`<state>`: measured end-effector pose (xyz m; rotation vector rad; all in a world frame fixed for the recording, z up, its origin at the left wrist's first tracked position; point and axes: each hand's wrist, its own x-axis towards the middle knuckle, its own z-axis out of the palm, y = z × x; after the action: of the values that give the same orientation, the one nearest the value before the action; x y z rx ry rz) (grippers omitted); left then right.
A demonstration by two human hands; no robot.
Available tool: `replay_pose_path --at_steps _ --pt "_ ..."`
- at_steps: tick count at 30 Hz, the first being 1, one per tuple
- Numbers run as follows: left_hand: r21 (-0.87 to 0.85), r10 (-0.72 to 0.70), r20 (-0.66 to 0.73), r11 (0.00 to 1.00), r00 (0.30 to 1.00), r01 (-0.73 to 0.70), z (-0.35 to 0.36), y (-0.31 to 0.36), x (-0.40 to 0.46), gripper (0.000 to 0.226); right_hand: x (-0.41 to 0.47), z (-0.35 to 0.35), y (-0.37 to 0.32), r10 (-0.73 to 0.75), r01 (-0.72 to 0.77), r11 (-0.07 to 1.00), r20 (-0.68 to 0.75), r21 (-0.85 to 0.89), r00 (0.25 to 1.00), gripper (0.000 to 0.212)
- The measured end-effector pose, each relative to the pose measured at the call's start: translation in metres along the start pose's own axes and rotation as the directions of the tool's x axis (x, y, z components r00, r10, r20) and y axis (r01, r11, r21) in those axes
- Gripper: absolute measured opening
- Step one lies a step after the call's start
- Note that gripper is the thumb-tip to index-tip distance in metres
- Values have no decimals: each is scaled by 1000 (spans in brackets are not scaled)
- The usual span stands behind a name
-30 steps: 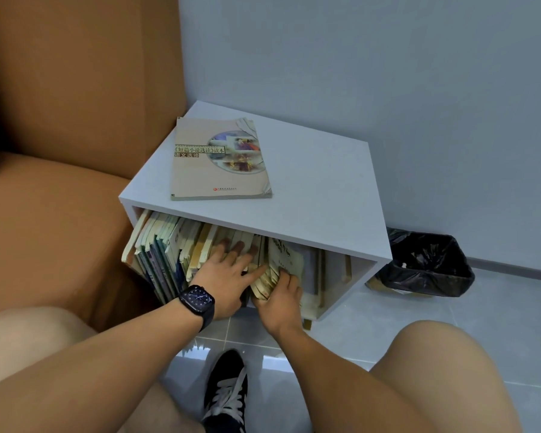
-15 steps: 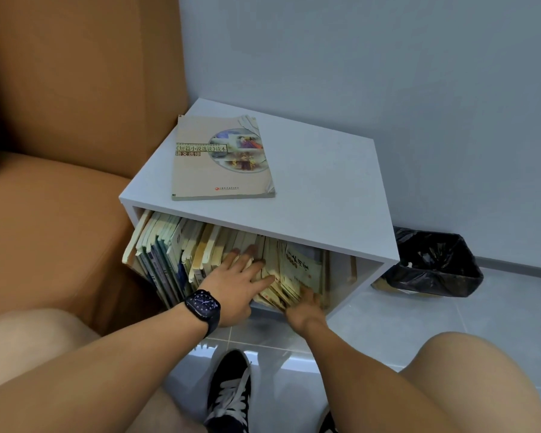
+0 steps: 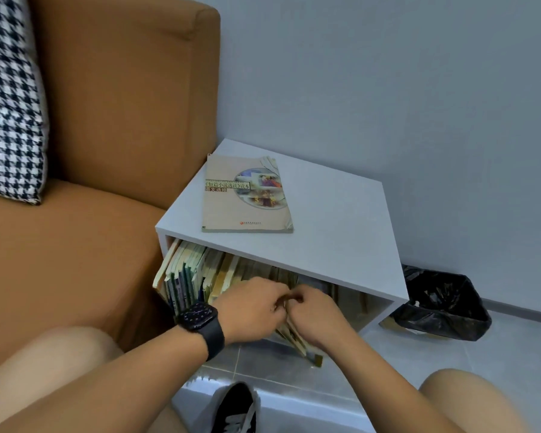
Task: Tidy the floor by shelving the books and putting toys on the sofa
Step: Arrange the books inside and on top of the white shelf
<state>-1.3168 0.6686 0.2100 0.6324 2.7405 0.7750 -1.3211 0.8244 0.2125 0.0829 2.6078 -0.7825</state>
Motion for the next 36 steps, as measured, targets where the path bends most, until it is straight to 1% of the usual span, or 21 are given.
replay_pose_path --at_steps 2,4,5,7,8,9,10,11,13,17,18,20,22,24,25,27,28,31,32,34,36 --pt "-155 -47 -124 987 991 27 -25 2 -15 25 -15 -13 -18 -73 77 996 -96 45 993 24" --pt "-314 -128 -301 949 945 28 -45 2 -27 22 -24 -18 -39 -150 171 982 -207 86 967 23" --pt "-369 -182 -399 929 899 24 -52 0 -29 21 -25 -18 -48 -182 214 971 -250 108 951 22" --pt "-410 -297 -570 911 766 48 -62 -6 -28 20 -26 -19 -61 -259 312 943 -334 115 906 21" --pt "-423 -346 -622 903 702 70 -67 -9 -26 19 -24 -21 -64 -289 346 933 -375 93 881 20" --pt "-458 -393 -642 885 659 83 -70 -12 -23 21 -21 -23 -64 -304 365 928 -414 73 858 21" --pt "-534 -459 -624 841 632 84 -74 -15 -21 27 -17 -26 -64 -307 372 926 -444 66 842 22" --pt "-638 -539 -577 767 614 74 -76 -18 -20 32 -11 -29 -62 -296 369 926 -461 75 837 22" --pt "-809 -678 -454 586 579 52 -81 -26 -19 37 0 -35 -60 -262 353 928 -466 117 845 25" --pt "-938 -796 -313 344 518 -39 -93 -38 -21 31 20 -43 -59 -161 270 927 -374 260 913 37" --pt "-955 -805 -280 290 523 -66 -95 -38 -20 27 24 -46 -59 -152 263 920 -355 291 923 39" --pt "-977 -790 -214 189 575 -104 -99 -37 -20 17 30 -49 -62 -158 270 906 -329 328 931 44" --pt "-986 -773 -169 140 612 -94 -99 -37 -19 8 34 -52 -65 -168 263 916 -305 304 937 50" --pt "-991 -771 -137 109 622 -82 -100 -39 -18 8 39 -56 -66 -146 243 927 -320 287 936 53" --pt "-994 -765 -112 81 635 -78 -100 -39 -18 10 41 -58 -66 -114 221 922 -322 317 940 54" --pt "-998 -720 -51 16 692 -58 -99 -34 -17 14 43 -61 -66 -57 168 916 -297 365 953 56" --pt "-999 -695 -35 18 718 -31 -96 -31 -17 16 44 -60 -67 -56 155 925 -279 347 959 53" --pt "-988 -628 -36 139 778 67 -85 -28 -15 22 45 -58 -65 -87 164 944 -265 285 960 24" --pt "-984 -586 -7 149 810 99 -84 -27 -15 23 44 -59 -64 -86 162 949 -270 272 959 19" --pt "-976 -478 81 141 875 168 -83 -27 -17 26 41 -63 -58 -67 142 954 -275 265 959 17" --pt "-955 -363 180 157 914 251 -84 -25 -21 31 38 -67 -50 -57 138 949 -276 283 959 21"
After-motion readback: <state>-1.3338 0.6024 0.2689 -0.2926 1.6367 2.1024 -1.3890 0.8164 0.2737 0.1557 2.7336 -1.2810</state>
